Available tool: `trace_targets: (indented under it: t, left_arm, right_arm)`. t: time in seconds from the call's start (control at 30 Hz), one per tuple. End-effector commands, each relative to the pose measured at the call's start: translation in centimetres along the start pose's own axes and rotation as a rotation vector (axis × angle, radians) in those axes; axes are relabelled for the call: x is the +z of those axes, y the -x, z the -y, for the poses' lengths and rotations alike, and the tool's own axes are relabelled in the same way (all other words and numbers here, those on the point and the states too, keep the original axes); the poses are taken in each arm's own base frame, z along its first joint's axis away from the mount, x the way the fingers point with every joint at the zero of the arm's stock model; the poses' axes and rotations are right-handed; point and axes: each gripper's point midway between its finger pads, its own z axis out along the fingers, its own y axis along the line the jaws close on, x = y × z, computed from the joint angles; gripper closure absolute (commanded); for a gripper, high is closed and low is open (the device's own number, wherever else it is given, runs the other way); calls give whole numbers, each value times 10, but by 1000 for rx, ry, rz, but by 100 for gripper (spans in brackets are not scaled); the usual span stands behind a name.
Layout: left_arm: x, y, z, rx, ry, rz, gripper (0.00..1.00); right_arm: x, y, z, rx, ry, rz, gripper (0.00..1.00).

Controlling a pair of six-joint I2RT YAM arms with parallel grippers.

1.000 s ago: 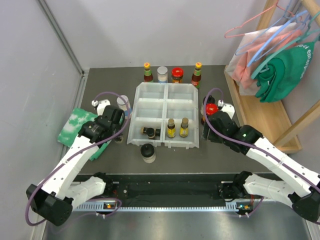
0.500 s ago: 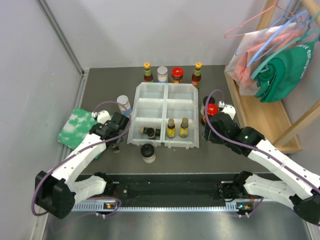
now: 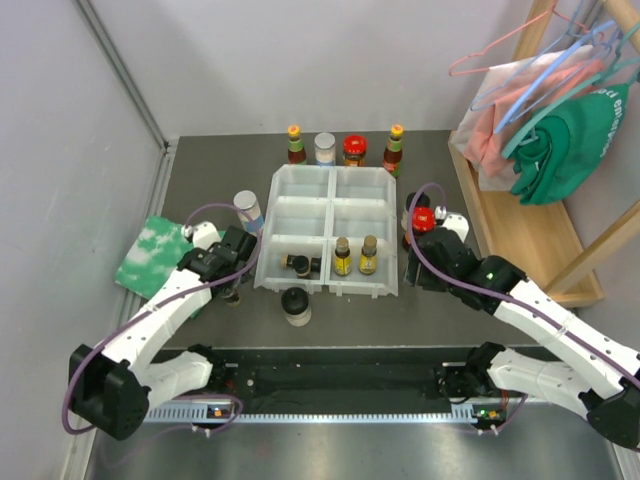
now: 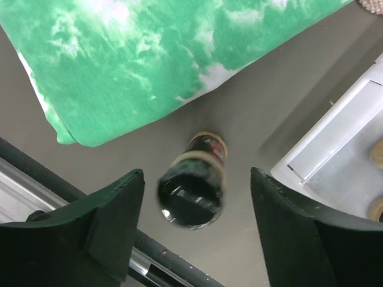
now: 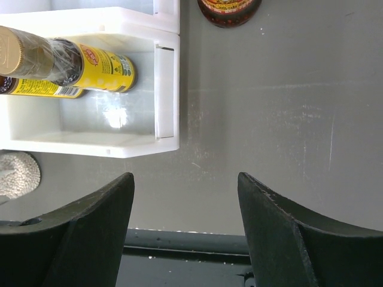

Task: Organize the condiment bottles
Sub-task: Move the bottle to the storage box.

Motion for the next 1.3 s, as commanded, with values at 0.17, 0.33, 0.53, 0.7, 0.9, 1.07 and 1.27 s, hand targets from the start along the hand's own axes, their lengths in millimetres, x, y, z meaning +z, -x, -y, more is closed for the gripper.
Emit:
trace_targets:
  t: [0.17,0.33,0.53,0.7,0.9,1.07,1.27]
  left_arm:
    - [-39,41,16,4,-149,84,19]
    - [-64,66,58,128,-367,129,19]
    - [-67,60,115,327,-562,72,19]
    - [-49,35,150,461,-566,13,20]
    - [-25,5,171,538,-541,-42,23]
    - [-9,-10,184,538,-552,-82,23]
    - [6,-26,184,554,-529,-121,23]
  right_arm:
    - [-5,12,-2,15,15,42,30]
    - [-8,17,-5,14,18,46,30]
    - [-13,20,-9,16,42,39,30]
    - [-15,17,-10,18,62,38,30]
    - [-14,13,-10,24,68,30,30]
    - [-15,13,-9,18,67,32,30]
    - [-14,10,-7,19,60,25,30]
